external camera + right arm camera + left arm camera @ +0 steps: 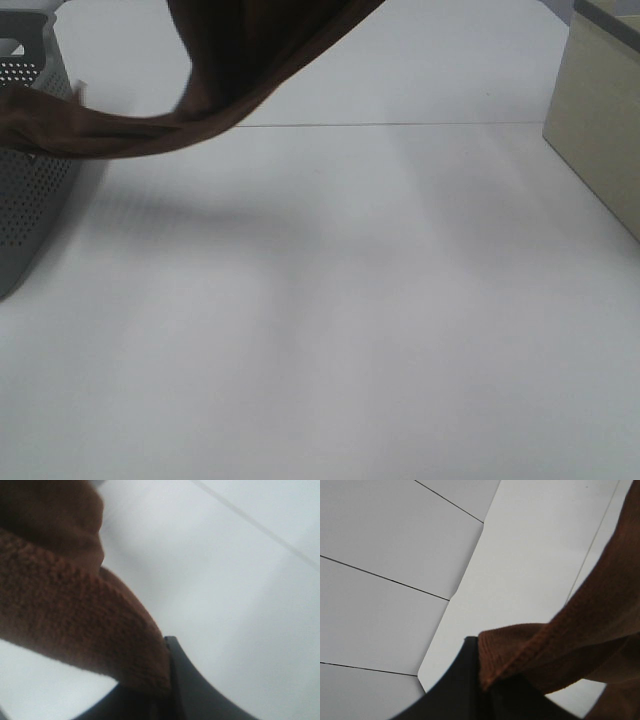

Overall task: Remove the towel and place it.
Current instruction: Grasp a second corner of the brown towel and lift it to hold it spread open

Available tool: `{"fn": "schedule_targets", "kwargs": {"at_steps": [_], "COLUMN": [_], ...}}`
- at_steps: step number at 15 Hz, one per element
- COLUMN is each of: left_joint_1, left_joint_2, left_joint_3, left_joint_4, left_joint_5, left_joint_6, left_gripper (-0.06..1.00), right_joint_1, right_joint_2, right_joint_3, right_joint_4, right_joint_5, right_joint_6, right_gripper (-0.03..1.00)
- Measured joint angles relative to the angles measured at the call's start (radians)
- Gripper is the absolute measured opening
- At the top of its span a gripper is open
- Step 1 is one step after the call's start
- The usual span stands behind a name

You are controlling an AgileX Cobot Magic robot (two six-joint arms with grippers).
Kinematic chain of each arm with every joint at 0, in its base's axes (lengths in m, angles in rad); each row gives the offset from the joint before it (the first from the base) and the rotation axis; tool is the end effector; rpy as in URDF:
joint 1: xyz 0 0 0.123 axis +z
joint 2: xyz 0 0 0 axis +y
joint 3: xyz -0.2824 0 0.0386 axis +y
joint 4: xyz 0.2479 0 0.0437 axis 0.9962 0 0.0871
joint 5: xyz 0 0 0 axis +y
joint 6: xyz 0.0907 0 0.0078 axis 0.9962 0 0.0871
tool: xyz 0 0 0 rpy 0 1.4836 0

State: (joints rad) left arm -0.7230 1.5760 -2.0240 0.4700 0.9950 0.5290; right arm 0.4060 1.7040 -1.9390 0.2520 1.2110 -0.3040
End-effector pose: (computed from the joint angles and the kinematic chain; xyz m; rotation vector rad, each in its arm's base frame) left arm 0.2642 -0.1870 0.5186 1.1634 1.5899 0.4340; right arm 0.3252 0.1629 0.4298 -0.8463 2.3007 0.3734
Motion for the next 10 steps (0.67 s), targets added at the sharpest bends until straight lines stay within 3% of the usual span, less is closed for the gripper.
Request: {"fn": "schedule_targets", "kwargs": {"at_steps": [3,6,10], "left_joint_1": [0.139,0.223,0.268], "left_joint_2": [0.002,0.031,0.113], "left_joint_3": [0.0,0.0,0.0], "left_joint_4": [-0.16,-0.241,-0.267], "left_joint_5": [-0.136,-0.221,-0.436], "left_joint_6": [0.002,0.045,0.111], "left_gripper": [0.0,0.0,0.0], "right_joint_1": [0.0,0.0,0.0], "right_joint_2": [0.059,0.125,0.17], "right_joint_3": [-0.23,-0.367,-0.42], "right_joint_4": [-0.123,-0.17,-0.289], "right_joint_5": [0.006,-0.013,-0.18], "right_joint_6": [0.002,-0.005,-0.005], "right_gripper": [0.01,0.01,0.01]}}
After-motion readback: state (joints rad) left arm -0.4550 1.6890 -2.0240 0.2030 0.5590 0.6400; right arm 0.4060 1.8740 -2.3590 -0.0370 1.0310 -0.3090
